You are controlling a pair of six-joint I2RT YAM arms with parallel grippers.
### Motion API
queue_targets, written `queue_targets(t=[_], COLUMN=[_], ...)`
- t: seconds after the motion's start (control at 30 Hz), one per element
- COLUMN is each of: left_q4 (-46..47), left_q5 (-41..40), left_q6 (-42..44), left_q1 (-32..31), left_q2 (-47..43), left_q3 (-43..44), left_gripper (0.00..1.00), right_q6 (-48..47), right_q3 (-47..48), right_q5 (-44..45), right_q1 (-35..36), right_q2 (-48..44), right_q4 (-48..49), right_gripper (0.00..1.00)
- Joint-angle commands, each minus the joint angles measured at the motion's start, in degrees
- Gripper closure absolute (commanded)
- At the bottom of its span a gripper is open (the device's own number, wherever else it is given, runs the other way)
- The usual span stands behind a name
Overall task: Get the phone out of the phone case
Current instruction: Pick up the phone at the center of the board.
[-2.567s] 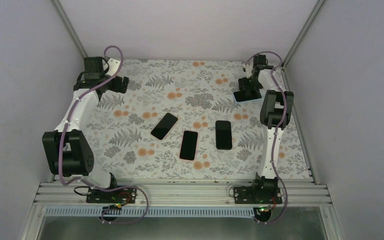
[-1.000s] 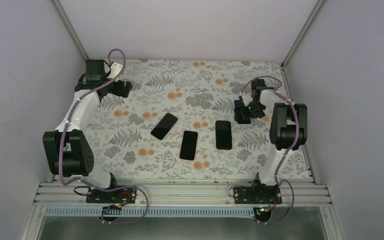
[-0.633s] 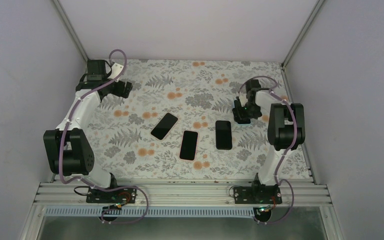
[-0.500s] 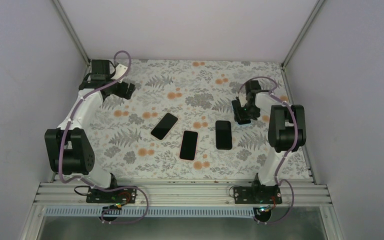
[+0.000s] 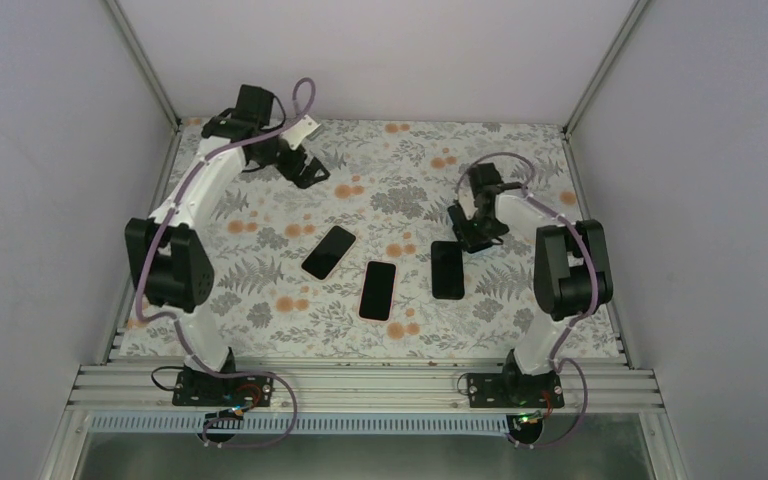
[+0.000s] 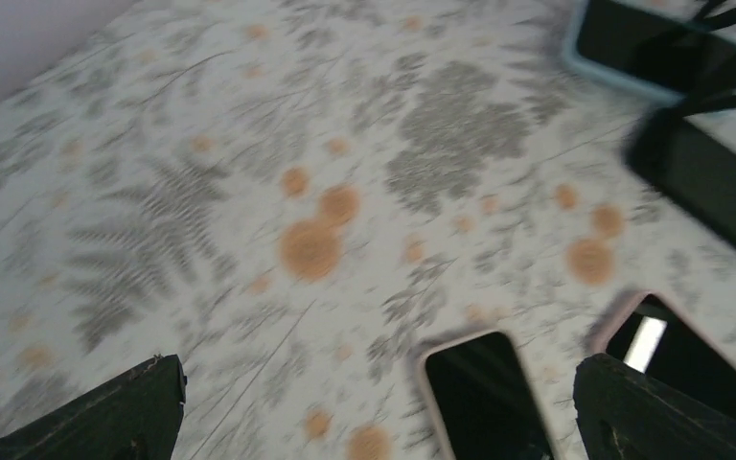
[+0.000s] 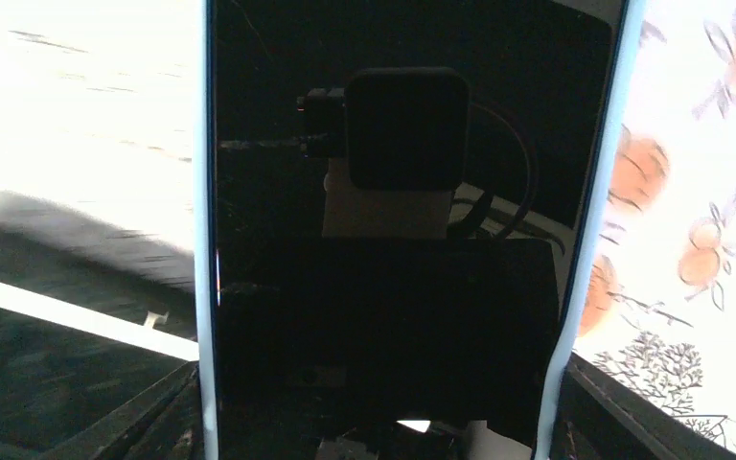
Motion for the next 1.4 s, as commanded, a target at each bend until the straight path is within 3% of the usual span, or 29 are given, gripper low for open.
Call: queue_targets(t=[0.0,0.33,0.87,1.23,1.3,1.37], left_q4=[-13.05,-30.5,-30.58,-30.58,-30.63,-30.64], left_q5=[15.29,30.45,38.28,41.64,42.24,42.56], left_q6=[2.44,-3.43,-3.75,-3.7,-3.47,-3.12], left_q1=[-2.36,-3.3,-6.45,-6.79,-6.79,-6.81], left_q2=[9.18,31.67,30.28,29.52,29.15,28.8], left_q3=[11.98,38.73,28.93,30.28,29.71,28.99], left_gripper=[0.0,0.0,0.0,0.02,0.09,0.28], right_q6=[-0.95,0.18,-1.38,-3.34,-3.1,-2.98], right_q3=[6.96,18.24,27.4,28.42,28.33,28.32], right_q5=[-0.03,-1.21,-2.49,-2.82,-2.58,-2.17], right_q1=[8.59,24.61,29.98,33.95,34.04,33.97], right_q2=[-6.94,-8.73,-1.59,1.08,0.99,1.1], right_q4=[-5.51,-10.93,-8.74,-8.38,-7.41,-6.77], right_gripper=[0.47,0.46,0.47,0.48,0.48,0.47])
